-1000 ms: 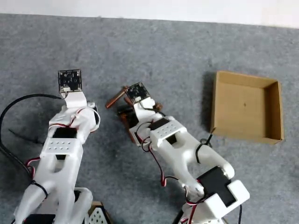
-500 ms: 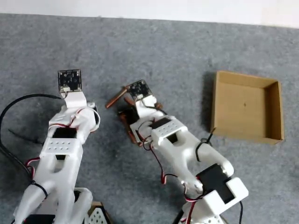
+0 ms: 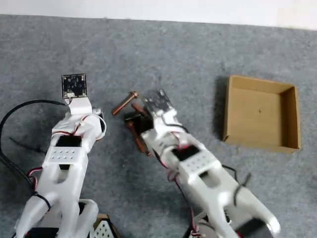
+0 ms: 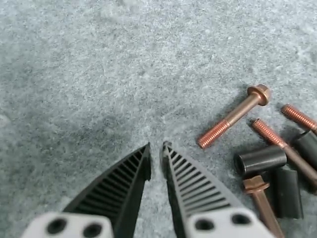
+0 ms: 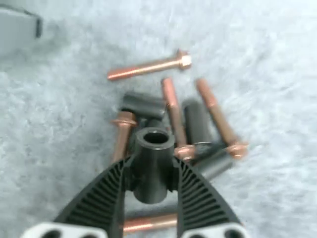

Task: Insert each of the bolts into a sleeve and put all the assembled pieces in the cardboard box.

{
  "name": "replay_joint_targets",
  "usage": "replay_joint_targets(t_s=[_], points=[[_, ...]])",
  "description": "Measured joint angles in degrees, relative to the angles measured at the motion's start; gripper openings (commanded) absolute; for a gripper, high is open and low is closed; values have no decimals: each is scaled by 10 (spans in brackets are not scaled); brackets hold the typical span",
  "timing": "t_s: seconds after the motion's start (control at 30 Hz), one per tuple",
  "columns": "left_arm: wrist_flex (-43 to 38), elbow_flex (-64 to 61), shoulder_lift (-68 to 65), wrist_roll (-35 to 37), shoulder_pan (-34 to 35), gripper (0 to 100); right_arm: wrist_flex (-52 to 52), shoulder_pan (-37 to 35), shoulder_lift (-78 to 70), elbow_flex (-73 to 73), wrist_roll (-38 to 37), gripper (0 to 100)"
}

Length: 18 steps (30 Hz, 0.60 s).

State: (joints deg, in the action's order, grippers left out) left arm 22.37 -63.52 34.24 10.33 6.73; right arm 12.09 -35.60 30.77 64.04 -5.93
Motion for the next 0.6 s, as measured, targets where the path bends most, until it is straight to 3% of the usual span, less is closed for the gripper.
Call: replay_joint_targets(t_s=[0.33,0.47,0.6], points=[[15,12,-1,-7,20,56,-73,67,204,144,-5,3],[66,82,-24,-69,27,56,-76,68,244,170,-5,3],[120,187,-117,-125,-22,56,-76,68,255,180,-5,3]])
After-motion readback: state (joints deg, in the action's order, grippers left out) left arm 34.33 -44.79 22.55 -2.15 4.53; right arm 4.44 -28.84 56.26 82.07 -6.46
